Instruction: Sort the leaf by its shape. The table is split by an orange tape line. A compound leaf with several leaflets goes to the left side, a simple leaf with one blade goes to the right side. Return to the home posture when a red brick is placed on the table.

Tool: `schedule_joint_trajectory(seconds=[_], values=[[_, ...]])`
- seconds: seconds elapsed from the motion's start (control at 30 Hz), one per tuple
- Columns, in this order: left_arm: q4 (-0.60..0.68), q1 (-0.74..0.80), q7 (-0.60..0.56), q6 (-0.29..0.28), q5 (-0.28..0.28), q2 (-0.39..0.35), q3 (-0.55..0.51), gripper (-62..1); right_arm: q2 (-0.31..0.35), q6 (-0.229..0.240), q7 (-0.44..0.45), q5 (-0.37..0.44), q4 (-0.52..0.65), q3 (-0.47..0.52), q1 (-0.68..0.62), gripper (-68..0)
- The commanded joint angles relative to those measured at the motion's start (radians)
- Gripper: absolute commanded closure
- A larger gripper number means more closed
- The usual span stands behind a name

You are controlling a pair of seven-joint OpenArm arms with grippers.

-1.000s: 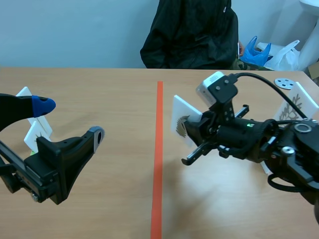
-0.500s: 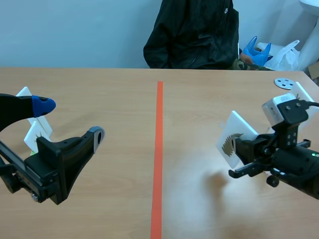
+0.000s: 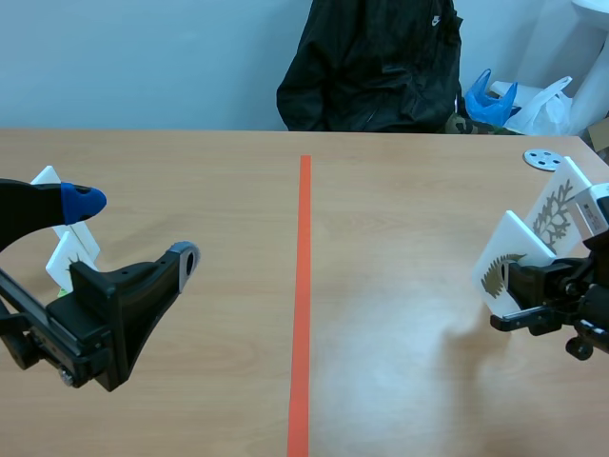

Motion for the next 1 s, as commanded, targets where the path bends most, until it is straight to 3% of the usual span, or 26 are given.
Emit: schedule_joint_trajectory(seconds=[0.0, 0.3, 0.47, 0.57, 0.97], values=[[0.002, -0.003, -0.015, -0.002, -0.010, 0.003, -0.005, -62.3, 0.008, -0.005, 0.026, 0.011, -0.016, -0.003, 0.010, -2.1], [0.002, -0.003, -0.015, -0.002, -0.010, 0.003, -0.005, -62.3, 0.008, -0.005, 0.060, 0.011, -0.126, -0.003, 0.049, -2.1], [0.002, -0.003, -0.015, -0.002, -0.010, 0.003, -0.005, -62.3, 0.008, -0.009, 0.067, 0.010, -0.137, -0.003, 0.059, -2.2], [0.002, -0.003, -0.015, -0.002, -0.010, 0.003, -0.005, -62.3, 0.006, -0.035, 0.067, 0.010, -0.138, -0.003, 0.059, -2.2], [0.002, -0.003, -0.015, -0.002, -0.010, 0.003, -0.005, -62.3, 0.006, -0.035, 0.066, -0.012, -0.141, -0.003, 0.056, -4.3]])
